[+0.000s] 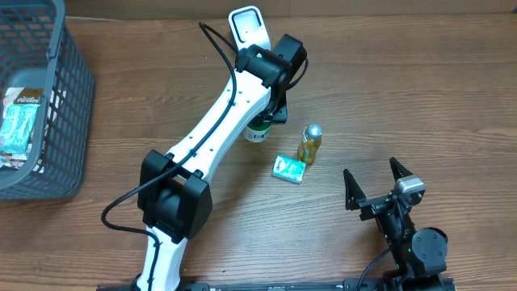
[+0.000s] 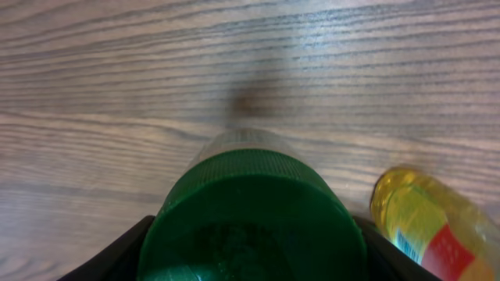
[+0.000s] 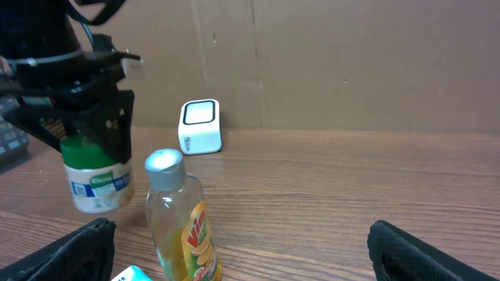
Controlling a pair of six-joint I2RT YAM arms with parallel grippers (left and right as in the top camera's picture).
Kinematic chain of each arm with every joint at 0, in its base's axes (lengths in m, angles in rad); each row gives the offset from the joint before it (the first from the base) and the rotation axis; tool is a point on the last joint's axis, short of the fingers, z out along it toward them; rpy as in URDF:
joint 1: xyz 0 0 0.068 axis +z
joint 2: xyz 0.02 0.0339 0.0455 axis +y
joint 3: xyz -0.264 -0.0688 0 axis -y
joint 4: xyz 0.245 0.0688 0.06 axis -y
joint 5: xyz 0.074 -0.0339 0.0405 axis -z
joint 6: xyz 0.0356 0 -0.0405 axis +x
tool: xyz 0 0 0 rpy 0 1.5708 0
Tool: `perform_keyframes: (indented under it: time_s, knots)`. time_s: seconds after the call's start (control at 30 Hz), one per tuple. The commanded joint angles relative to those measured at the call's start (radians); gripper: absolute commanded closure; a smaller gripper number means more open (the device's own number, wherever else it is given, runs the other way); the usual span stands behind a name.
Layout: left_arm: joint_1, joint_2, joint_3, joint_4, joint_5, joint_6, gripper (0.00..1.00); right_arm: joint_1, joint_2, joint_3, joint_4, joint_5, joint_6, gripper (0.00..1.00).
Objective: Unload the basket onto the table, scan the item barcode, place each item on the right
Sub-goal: 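Carry the green-lid jar under the scanner and set it down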
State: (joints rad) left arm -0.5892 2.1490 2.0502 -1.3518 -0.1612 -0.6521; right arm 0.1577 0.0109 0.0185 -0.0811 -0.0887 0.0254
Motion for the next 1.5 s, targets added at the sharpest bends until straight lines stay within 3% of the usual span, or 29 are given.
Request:
perform_keyframes:
  time_s: [0.0, 0.47, 0.97, 1.07, 1.23, 1.47]
  knots:
    - [-0.002, -0.011, -0.067, 0.049, 0.005, -0.027, 0.60, -0.003, -0.008, -0.011, 0.004, 0.009, -0.004, 0.00]
    - [-0.018, -0.011, -0.201, 0.227, 0.032, -0.078, 0.50, -0.003, -0.008, -0.011, 0.004, 0.009, -0.004, 0.00]
    - [-0.023, -0.011, -0.245, 0.238, 0.059, -0.077, 0.46, -0.003, -0.008, -0.011, 0.004, 0.009, -0.004, 0.00]
    - [-0.023, -0.011, -0.247, 0.230, 0.059, -0.077, 0.25, -0.003, -0.008, -0.011, 0.004, 0.009, -0.004, 0.00]
    - [-0.020, -0.011, -0.246, 0.231, 0.099, 0.011, 0.03, -0.003, -0.008, -0.011, 0.004, 0.009, -0.004, 0.00]
    - [0.040, -0.040, -0.119, 0.185, 0.121, 0.101, 0.01, -0.003, -0.008, -0.011, 0.004, 0.009, -0.004, 0.00]
